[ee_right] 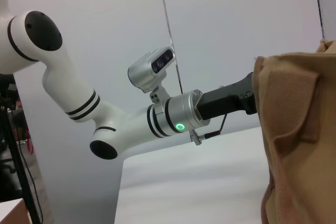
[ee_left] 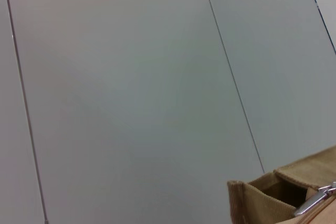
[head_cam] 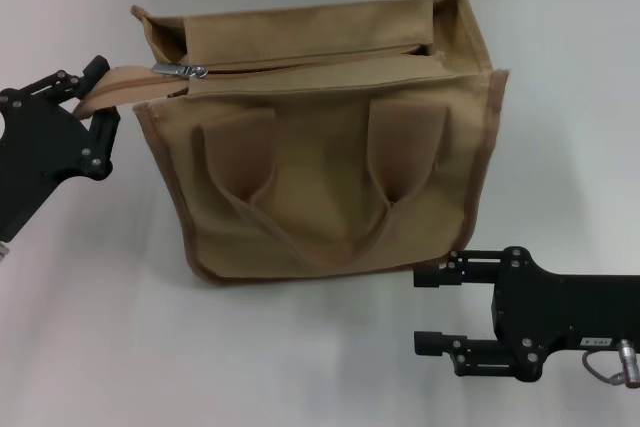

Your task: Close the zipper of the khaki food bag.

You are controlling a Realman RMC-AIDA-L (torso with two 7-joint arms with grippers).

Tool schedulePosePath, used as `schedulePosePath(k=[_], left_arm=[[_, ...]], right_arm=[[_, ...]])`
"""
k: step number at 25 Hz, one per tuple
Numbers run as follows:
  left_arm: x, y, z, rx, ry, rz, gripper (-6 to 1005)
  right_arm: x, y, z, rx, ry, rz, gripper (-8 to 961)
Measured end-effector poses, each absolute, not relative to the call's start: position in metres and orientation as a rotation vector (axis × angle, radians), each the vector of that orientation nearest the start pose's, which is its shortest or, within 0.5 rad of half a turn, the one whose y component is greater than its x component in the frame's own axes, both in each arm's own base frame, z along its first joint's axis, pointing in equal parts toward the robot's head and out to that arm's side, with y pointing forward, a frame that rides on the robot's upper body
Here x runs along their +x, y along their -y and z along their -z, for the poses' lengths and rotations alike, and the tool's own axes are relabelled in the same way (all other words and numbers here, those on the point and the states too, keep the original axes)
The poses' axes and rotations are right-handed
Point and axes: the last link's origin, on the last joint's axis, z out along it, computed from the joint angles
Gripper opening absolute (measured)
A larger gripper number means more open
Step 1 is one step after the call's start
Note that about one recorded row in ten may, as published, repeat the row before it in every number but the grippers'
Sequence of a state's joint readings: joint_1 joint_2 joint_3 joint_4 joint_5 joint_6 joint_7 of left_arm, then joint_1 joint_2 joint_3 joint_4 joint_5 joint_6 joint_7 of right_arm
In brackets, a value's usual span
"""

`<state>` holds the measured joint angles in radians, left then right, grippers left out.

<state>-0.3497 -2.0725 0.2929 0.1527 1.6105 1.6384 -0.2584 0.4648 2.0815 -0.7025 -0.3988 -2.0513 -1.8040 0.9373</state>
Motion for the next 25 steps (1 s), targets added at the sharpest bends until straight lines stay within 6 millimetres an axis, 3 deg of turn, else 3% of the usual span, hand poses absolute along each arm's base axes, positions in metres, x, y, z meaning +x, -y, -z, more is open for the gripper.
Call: schedulePosePath(k=[4, 12, 17, 25], left_arm=[[-0.315, -0.268, -0.007, -1.921, 0.061, 0.857, 63], [-0.307, -0.267, -0.008, -1.875, 0.050, 0.922, 24], [-0.306, -0.268, -0.008, -1.873, 0.047, 0.930, 10], [-0.303, -0.267, -0.010, -1.862, 0.032, 0.951, 11]], right_arm=[[0.266, -0.249, 0.039, -2.929, -0.308, -1.017, 637], [0.245, -0.250, 0.019, -2.828, -0.347, -1.323, 636], [0.232, -0.261, 0.007, -2.839, -0.417, -1.399, 635], [0.226, -0.267, 0.007, -2.873, -0.431, -1.390, 633]])
